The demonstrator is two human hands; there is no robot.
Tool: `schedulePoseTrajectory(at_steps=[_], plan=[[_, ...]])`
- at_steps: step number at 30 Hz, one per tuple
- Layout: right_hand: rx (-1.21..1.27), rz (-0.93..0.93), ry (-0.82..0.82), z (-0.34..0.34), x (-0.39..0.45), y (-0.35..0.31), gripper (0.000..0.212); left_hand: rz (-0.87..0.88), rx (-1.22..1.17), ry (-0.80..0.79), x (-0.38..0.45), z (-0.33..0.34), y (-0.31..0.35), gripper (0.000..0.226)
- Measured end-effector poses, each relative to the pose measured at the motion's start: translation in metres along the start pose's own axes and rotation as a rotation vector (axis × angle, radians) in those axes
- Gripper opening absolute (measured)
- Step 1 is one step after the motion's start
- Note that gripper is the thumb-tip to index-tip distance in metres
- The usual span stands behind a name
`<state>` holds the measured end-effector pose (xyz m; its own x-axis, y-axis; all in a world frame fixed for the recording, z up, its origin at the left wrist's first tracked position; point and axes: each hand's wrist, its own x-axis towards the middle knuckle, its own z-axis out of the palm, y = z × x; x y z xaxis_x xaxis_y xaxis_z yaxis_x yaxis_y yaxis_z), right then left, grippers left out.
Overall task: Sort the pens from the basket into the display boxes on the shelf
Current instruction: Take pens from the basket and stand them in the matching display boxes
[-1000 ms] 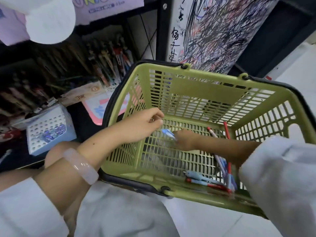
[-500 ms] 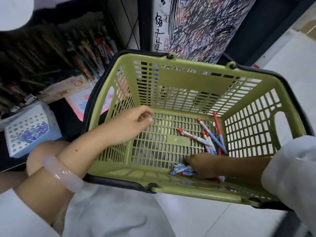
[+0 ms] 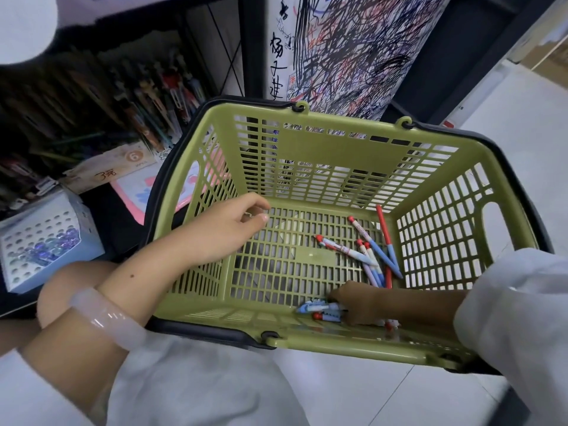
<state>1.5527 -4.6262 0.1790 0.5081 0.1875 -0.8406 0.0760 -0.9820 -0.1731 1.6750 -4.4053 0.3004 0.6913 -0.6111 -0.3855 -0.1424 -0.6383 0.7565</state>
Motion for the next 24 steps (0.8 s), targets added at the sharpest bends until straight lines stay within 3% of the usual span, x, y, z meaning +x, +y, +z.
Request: schedulePoseTrajectory(at_steps=[5,10,14,20,24], plan=[[0.042,-0.010,-0.033,-0.009,-0.001,0.000,0.029,0.005,-0.006,-0.004,-0.002,-0.001,0.000,0.020],[0.312,0.089,0.414,-0.040,-0.002,0.022,0.019,-0.004,0.009,-0.008,-0.001,-0.002,0.002,0.022],[0.237,0.218,0.668,-0.047,0.010,0.038,0.018,0.014,0.024,-0.027,-0.002,-0.001,0.001,0.023],[0.161,0.233,0.554,-0.025,0.021,0.033,0.044,0.003,-0.007,-0.026,-0.005,-0.003,-0.001,0.018],[0.032,0.212,0.501,-0.011,0.018,0.016,0.078,-0.008,0.003,-0.021,-0.007,-0.002,0.001,0.021]])
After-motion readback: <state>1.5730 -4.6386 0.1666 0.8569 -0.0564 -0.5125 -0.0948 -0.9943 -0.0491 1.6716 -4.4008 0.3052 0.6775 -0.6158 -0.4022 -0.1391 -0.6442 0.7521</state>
